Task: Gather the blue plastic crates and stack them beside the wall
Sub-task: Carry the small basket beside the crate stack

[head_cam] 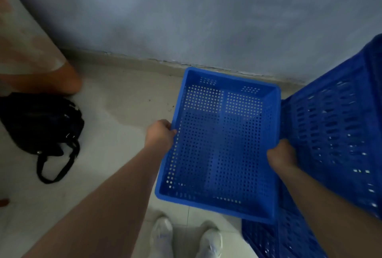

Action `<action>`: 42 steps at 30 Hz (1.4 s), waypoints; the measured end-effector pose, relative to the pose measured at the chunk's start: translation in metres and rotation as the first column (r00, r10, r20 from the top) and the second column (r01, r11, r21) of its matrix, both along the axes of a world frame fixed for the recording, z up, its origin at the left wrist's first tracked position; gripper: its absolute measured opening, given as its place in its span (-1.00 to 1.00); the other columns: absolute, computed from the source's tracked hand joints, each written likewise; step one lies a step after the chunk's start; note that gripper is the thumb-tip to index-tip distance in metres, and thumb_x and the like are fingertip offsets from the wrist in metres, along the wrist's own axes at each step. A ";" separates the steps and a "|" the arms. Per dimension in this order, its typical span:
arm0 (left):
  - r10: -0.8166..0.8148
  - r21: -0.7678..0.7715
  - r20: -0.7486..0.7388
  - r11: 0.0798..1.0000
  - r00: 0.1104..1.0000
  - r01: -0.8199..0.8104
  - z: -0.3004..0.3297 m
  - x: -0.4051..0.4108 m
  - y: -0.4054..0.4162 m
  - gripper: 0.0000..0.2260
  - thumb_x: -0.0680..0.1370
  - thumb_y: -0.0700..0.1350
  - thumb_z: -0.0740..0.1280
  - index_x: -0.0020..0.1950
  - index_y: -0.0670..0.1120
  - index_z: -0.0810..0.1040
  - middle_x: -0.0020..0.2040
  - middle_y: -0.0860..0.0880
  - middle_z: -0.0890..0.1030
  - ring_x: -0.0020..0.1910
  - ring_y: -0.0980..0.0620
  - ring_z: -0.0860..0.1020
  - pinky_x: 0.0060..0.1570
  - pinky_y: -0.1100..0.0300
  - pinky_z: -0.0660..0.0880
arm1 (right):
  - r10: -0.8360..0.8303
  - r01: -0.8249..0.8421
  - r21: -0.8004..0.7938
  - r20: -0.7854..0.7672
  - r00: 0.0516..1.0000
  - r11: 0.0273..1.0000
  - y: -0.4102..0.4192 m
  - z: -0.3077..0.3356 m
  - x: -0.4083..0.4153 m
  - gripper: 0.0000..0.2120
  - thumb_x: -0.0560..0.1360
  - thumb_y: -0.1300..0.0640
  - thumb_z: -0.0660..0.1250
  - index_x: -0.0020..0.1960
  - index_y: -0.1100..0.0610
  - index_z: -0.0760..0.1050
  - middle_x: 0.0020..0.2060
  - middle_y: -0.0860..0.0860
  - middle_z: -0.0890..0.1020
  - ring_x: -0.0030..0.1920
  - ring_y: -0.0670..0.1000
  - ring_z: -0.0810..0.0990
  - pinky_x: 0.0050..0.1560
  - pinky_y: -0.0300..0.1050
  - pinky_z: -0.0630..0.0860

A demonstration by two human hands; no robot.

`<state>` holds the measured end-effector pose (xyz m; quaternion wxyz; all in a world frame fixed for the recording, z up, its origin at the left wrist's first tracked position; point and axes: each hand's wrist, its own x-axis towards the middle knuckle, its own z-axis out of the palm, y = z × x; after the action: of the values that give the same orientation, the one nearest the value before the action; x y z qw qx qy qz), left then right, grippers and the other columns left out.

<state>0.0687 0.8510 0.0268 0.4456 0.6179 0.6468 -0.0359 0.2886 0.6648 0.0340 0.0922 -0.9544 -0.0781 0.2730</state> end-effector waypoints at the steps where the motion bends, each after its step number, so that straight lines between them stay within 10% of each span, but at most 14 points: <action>1: 0.012 -0.003 -0.003 1.000 1.000 -0.012 -0.012 0.001 -0.003 -0.81 0.51 -0.16 0.34 0.08 -0.21 0.59 0.03 -0.24 0.64 -0.02 -0.17 0.61 -0.03 0.10 0.51 | 0.016 -0.016 -0.007 -0.002 1.000 1.000 -0.002 -0.012 0.002 -0.73 0.47 0.37 0.21 0.15 0.44 0.37 0.10 0.40 0.53 0.05 0.34 0.56 0.00 0.16 0.51; 8: 0.073 -0.022 -0.042 0.997 0.996 -0.074 -0.088 -0.003 -0.016 -0.95 0.51 -0.18 0.31 -0.08 -0.13 0.56 -0.29 -0.06 0.56 -0.42 0.05 0.47 -0.39 0.26 0.40 | 0.077 -0.076 0.028 -0.075 0.994 0.997 -0.011 -0.094 0.007 -0.88 0.53 0.37 0.11 0.02 0.27 0.37 -0.27 0.13 0.46 -0.35 0.09 0.43 -0.37 -0.14 0.39; 13: 0.052 -0.052 -0.052 0.997 0.997 -0.055 -0.132 -0.002 -0.024 -0.86 0.54 -0.17 0.29 0.04 -0.17 0.57 -0.15 -0.11 0.56 -0.31 -0.05 0.51 -0.20 0.12 0.51 | 0.066 -0.063 0.048 -0.078 0.995 0.997 -0.022 -0.138 0.005 -0.87 0.54 0.34 0.10 0.04 0.24 0.39 -0.34 0.03 0.42 -0.39 0.02 0.42 -0.46 -0.20 0.34; 42: 0.026 0.005 -0.071 1.000 0.997 -0.025 -0.242 0.011 -0.034 -0.89 0.56 -0.18 0.24 0.03 -0.13 0.53 -0.26 -0.04 0.51 -0.41 0.08 0.43 -0.47 0.30 0.33 | 0.092 -0.081 0.095 -0.113 0.989 0.992 -0.026 -0.228 0.018 -0.73 0.57 0.35 0.07 0.23 0.25 0.37 -0.05 0.18 0.53 -0.17 0.10 0.49 -0.20 -0.06 0.48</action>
<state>0.0795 0.8168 -0.2153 0.4212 0.6089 0.6703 -0.0508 0.3068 0.6384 -0.1944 0.1278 -0.9272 -0.1262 0.3287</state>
